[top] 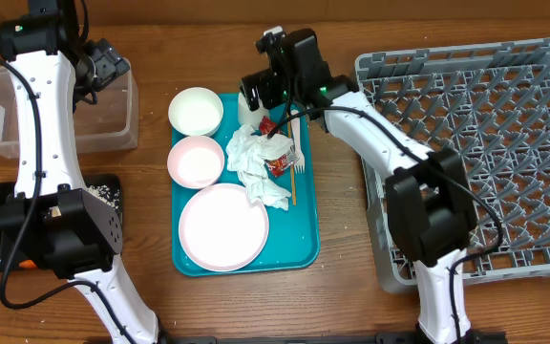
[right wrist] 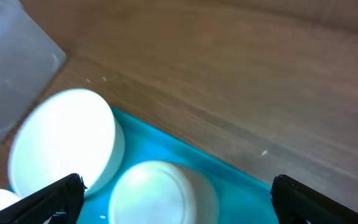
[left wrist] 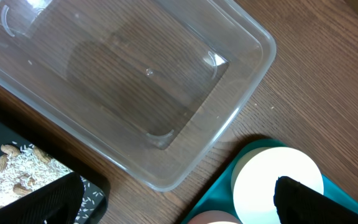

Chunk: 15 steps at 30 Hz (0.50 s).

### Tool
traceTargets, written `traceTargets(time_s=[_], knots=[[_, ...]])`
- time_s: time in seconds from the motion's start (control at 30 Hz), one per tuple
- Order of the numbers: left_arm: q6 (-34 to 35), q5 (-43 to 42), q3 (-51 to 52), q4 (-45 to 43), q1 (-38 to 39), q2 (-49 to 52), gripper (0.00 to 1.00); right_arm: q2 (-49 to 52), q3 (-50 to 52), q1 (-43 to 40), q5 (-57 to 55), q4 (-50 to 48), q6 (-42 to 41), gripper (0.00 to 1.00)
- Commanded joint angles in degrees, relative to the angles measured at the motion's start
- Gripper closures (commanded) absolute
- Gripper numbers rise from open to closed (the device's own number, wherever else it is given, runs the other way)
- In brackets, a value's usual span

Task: Sort waste into correct bins and load items into the dishwasher rack
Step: 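Grasp the white cup on the teal tray with the right gripper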

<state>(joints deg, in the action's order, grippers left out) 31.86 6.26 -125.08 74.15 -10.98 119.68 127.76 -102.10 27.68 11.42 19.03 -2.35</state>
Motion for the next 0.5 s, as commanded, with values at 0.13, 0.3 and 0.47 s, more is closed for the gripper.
traceTargets(time_s=[0.13, 0.3, 0.47], knots=[[0.96, 0.28, 0.04, -0.07, -0.07, -1.16, 0.00, 2.69, -0.87, 3.96, -5.38, -0.31, 0.70, 0.00], [0.96, 0.28, 0.04, -0.07, -0.07, -1.16, 0.00, 4.22, -0.85, 5.20, -6.38, -0.15, 0.66, 0.00], [0.96, 0.28, 0.04, -0.07, -0.07, -1.16, 0.00, 5.01, -0.83, 5.20, -13.75, 0.09, 0.66, 0.00]])
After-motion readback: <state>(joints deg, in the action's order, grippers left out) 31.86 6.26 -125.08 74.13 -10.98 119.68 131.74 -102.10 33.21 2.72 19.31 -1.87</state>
